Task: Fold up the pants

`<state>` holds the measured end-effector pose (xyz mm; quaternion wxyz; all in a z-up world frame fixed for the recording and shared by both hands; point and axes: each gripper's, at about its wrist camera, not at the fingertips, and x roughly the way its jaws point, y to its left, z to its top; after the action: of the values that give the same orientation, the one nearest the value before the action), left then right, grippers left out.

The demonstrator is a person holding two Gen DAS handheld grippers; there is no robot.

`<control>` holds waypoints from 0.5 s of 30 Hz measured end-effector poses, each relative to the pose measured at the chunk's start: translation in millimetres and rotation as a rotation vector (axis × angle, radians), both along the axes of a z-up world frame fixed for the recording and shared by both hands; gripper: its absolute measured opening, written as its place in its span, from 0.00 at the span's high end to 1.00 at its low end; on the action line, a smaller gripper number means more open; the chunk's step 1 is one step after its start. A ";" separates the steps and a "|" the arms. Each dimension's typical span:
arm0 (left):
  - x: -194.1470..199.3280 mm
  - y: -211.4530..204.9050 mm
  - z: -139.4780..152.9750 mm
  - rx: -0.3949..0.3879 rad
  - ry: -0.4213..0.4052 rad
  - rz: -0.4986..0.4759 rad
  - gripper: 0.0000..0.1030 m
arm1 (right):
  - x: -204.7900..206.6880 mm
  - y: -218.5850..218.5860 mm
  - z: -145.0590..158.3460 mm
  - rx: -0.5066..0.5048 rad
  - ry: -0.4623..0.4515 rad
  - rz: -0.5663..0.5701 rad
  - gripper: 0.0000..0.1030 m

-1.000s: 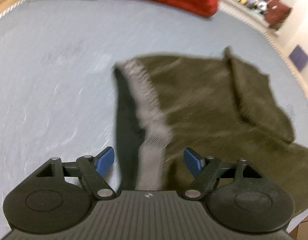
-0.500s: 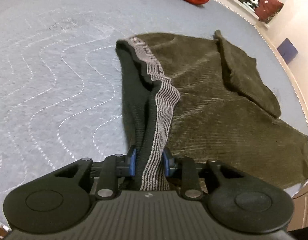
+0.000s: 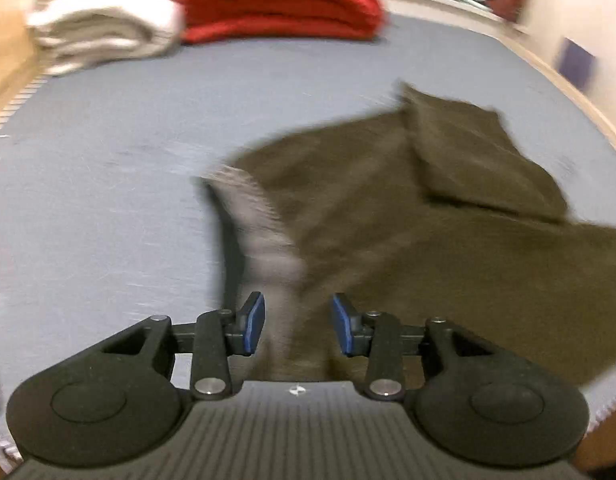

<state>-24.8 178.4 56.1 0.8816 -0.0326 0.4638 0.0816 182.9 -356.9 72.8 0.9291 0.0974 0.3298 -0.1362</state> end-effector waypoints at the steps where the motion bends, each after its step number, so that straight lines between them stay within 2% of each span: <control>1: 1.0 -7.3 -9.3 -0.004 0.033 -0.049 0.60 | 0.4 4.6 -0.2 -0.003 0.000 0.016 0.36; 3: 6.9 -22.7 -43.1 0.034 0.176 -0.124 0.59 | -0.1 12.0 0.4 -0.001 -0.006 0.040 0.36; 4: 8.1 -28.0 -62.8 0.091 0.263 -0.138 0.56 | -1.1 16.4 1.1 0.005 -0.009 0.055 0.36; 6: 4.6 -37.2 -62.6 0.165 0.250 -0.157 0.51 | -3.4 24.8 2.6 0.019 -0.014 0.084 0.36; 8: 6.4 -42.2 -45.6 0.178 0.240 -0.103 0.52 | -5.3 32.8 5.4 0.033 -0.026 0.116 0.36; 10: 8.2 -54.0 -24.3 0.199 0.190 -0.102 0.52 | -6.1 41.6 9.3 0.045 -0.040 0.141 0.36; 12: 9.7 -67.6 6.4 0.187 0.117 -0.096 0.51 | -5.7 49.5 12.6 0.053 -0.054 0.166 0.36; 15: 20.9 -89.2 49.6 0.109 0.008 -0.074 0.50 | -1.8 64.6 12.9 0.059 -0.055 0.188 0.36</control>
<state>-3.9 89.2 105.8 0.8827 0.0328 0.4630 0.0740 181.1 -292.4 85.7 0.9432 0.0968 0.3158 -0.0360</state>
